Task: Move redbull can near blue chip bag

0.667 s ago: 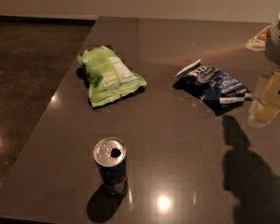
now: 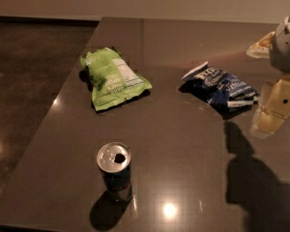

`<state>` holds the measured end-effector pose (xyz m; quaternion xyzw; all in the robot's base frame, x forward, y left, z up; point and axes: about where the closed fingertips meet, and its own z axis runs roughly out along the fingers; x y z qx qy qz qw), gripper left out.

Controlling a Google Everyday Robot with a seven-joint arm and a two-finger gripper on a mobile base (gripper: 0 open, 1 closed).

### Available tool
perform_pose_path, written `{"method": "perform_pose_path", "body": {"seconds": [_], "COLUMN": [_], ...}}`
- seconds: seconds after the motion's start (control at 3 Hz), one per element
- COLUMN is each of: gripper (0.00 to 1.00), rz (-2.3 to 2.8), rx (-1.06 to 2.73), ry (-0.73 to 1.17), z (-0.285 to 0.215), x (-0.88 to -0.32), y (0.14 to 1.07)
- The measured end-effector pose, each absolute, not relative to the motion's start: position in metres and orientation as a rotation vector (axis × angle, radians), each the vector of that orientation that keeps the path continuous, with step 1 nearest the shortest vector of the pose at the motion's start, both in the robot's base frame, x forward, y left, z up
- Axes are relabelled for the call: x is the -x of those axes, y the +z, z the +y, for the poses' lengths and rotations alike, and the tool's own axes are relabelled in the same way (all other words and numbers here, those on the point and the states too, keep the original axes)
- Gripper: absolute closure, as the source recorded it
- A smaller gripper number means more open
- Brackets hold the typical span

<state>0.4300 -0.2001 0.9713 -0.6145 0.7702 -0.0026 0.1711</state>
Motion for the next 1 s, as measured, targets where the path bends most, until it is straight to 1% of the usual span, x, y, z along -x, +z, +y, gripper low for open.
{"method": "perform_pose_path", "body": {"seconds": [0.33,0.67,1.0], "gripper": [0.00,0.00,0.00], "rz": [2.075,1.960,1.826], "rx": [1.805,1.853,1.905], "ry": [0.168,0.307,0.425], "z": [-0.160,-0.119,-0.068], "x": [-0.409,-0.387,-0.363], "y": [0.957,0.948,0.943]}}
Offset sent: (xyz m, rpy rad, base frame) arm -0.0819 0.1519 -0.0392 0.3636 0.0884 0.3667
